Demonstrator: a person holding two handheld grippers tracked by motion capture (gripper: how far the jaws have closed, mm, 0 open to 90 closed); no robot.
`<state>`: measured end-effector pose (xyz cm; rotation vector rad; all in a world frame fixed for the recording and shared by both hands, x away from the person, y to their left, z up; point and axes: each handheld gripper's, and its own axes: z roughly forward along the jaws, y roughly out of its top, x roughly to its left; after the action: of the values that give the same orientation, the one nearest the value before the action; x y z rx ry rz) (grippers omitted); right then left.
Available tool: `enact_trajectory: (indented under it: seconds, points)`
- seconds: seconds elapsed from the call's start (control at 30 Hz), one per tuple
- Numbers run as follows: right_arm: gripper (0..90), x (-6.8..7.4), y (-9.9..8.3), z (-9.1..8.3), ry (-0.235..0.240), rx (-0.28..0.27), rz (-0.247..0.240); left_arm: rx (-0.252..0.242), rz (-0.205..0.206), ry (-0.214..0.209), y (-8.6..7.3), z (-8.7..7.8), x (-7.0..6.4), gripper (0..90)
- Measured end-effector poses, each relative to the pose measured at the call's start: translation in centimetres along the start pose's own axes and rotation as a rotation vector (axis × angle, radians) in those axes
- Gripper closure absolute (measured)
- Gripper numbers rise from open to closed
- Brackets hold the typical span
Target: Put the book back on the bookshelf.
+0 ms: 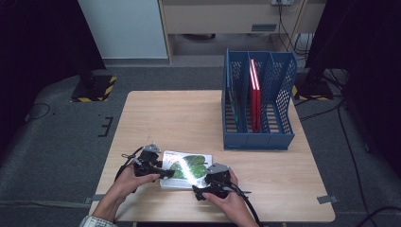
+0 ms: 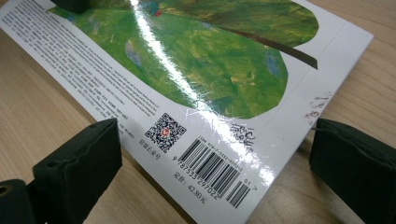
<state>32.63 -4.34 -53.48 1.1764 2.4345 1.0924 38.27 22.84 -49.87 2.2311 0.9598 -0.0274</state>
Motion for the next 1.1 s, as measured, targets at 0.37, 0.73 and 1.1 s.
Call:
enact_trajectory:
  seconds: [0.37,0.73,1.1]
  points:
    - [0.7,0.2,0.4,0.6,-0.031,-0.001,0.003,-0.035,0.029,0.025,0.6,-0.5,0.0,51.7]
    - [1.1,0.2,0.3,0.6,-0.026,-0.011,0.01,0.023,0.024,-0.014,-0.3,0.1,0.4,33.2]
    - [1.5,0.3,0.5,0.9,-0.032,-0.023,0.022,0.002,0.041,-0.033,-0.7,-0.1,0.0,33.2]
